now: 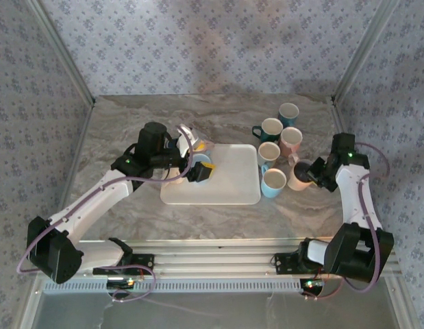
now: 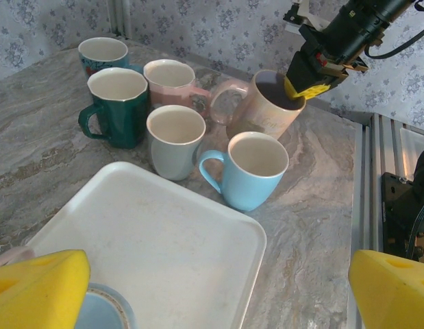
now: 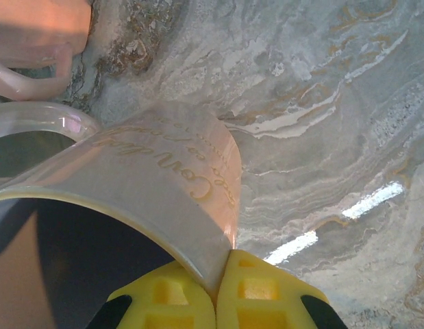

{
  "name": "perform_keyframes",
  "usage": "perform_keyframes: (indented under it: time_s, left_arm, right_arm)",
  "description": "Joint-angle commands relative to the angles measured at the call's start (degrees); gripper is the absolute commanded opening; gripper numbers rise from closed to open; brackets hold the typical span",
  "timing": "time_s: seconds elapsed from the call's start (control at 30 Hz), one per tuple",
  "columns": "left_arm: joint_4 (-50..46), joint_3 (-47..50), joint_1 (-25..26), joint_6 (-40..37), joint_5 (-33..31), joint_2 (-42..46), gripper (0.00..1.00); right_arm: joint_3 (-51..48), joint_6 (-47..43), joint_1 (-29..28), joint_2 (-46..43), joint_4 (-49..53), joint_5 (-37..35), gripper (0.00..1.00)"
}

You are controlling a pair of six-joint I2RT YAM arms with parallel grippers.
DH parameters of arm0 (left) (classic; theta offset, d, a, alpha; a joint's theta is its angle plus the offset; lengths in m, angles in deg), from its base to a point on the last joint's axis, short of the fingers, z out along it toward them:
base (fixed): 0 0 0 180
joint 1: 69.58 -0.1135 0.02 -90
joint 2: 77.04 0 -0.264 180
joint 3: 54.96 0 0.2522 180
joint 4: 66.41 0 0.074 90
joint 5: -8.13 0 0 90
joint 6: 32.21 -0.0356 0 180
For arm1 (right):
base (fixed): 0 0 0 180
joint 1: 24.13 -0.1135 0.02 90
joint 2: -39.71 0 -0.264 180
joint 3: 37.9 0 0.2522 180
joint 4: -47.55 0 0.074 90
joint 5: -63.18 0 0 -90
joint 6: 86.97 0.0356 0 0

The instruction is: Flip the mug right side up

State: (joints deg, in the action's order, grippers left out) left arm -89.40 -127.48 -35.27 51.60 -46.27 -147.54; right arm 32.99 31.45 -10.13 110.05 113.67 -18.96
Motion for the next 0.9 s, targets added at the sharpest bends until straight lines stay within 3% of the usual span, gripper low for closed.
perform_keyframes:
  time_s: [0.0, 0.43, 0.6, 0.77, 0.87]
  left_arm:
    - [-0.6, -1.1, 0.5, -0.8, 1.5, 1.5, 0.97]
    - [-1.0, -1.2, 0.5, -0.7, 1.2, 1.4, 0.98]
    - [-0.5, -1.3, 0.5, -0.4, 1.0, 1.6, 0.99]
    - [-0.6, -1.3, 0.5, -0.2, 0.3, 1.9, 0.99]
    - [-0.6, -0.9, 0.5, 0.1, 0.4, 2.0, 0.99]
  right_arm:
    - [0.8, -1.5, -0.1, 0.8, -4.2, 2.5, 0.0]
    - [1.5, -4.5, -0.4, 5.3, -3.6, 2.1, 0.02]
    - [1.7, -4.7, -1.1, 6.9, -3.6, 2.4, 0.13]
    - [2.5, -4.7, -2.0, 5.5, -3.2, 0.8, 0.43]
    - [3.0, -4.2, -2.0, 3.5, -2.6, 0.4, 0.48]
